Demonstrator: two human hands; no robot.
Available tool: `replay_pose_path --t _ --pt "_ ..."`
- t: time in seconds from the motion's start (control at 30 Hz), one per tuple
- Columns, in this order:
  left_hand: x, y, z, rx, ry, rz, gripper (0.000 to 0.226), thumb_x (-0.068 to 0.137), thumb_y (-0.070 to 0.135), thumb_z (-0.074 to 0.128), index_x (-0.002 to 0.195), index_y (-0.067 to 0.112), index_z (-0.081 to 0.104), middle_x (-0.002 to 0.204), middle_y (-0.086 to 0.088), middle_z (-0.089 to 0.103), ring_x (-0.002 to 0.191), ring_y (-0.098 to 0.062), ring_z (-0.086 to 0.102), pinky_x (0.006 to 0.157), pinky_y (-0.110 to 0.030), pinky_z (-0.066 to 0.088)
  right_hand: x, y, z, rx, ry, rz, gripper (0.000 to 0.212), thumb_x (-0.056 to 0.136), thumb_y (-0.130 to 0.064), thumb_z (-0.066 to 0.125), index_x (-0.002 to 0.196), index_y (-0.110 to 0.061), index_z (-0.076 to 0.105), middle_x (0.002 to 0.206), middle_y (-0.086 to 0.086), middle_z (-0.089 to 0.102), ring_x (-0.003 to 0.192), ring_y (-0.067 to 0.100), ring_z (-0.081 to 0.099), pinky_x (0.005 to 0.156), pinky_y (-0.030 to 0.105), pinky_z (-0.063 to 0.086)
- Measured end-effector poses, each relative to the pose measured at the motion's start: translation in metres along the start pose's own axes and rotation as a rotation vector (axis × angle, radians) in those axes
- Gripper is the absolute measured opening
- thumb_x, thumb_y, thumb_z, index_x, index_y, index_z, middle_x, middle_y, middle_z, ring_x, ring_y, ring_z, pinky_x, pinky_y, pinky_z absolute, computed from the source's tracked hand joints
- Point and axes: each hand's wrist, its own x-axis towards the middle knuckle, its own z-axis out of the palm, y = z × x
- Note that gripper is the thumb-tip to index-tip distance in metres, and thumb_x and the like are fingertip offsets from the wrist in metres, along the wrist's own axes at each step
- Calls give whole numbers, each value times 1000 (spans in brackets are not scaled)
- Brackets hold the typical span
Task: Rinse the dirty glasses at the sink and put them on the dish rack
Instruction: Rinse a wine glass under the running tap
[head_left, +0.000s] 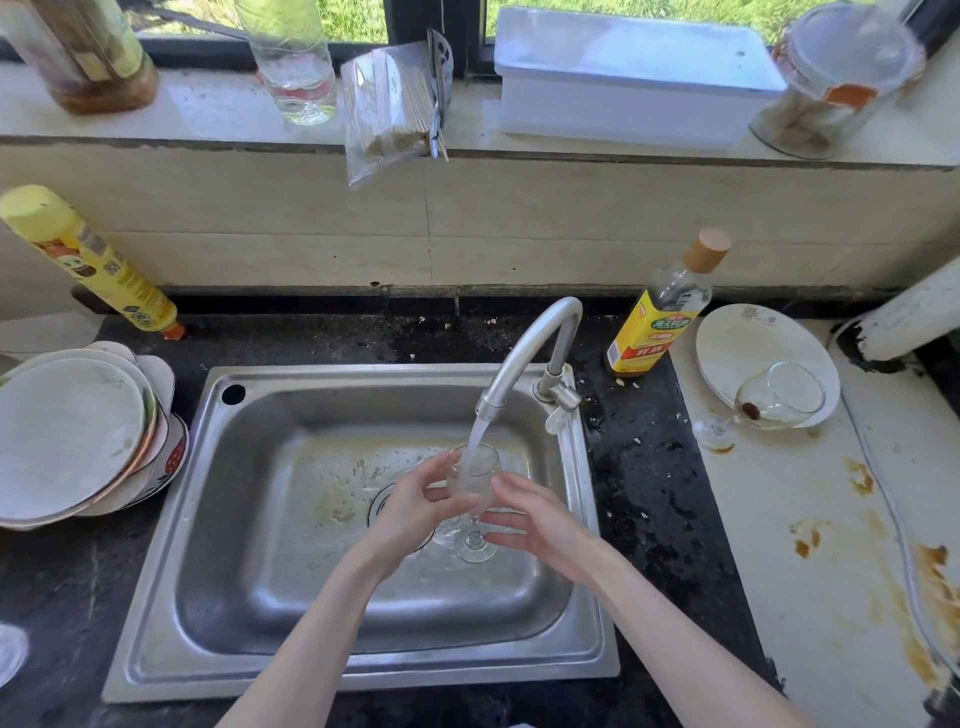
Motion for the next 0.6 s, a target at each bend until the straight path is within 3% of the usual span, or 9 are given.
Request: replay_pose_path --t 0.17,0.33,0.47,0.6 --pt "-5 1 -5 -18 -25 28 42 86 5 63 116 33 54 111 8 65 91 -3 67 73 -12 50 -2 2 -2 -7 -14 -10 31 92 -37 53 118 -21 61 107 3 68 104 23 63 100 41 47" --pt "-4 -5 -10 -56 0 6 37 84 9 66 114 30 60 110 0 69 96 -17 67 88 -30 53 0 5 3 -3 2 -14 32 93 -39 50 119 -24 59 108 3 67 102 20 60 98 39 45" --pt "-1 -15 -11 -86 57 -64 34 81 14 70 114 19 62 100 -6 71 92 -22 68 83 -32 54 0 6 9 -30 8 3 35 94 -46 43 114 -25 61 98 -1 68 93 18 61 94 34 47" --pt "0 -18 -4 -100 111 -202 38 83 24 67 114 5 55 94 -9 65 77 -20 67 71 -24 56 2 4 13 -76 48 136 50 91 -58 41 103 -14 63 93 10 62 77 21 62 83 38 56"
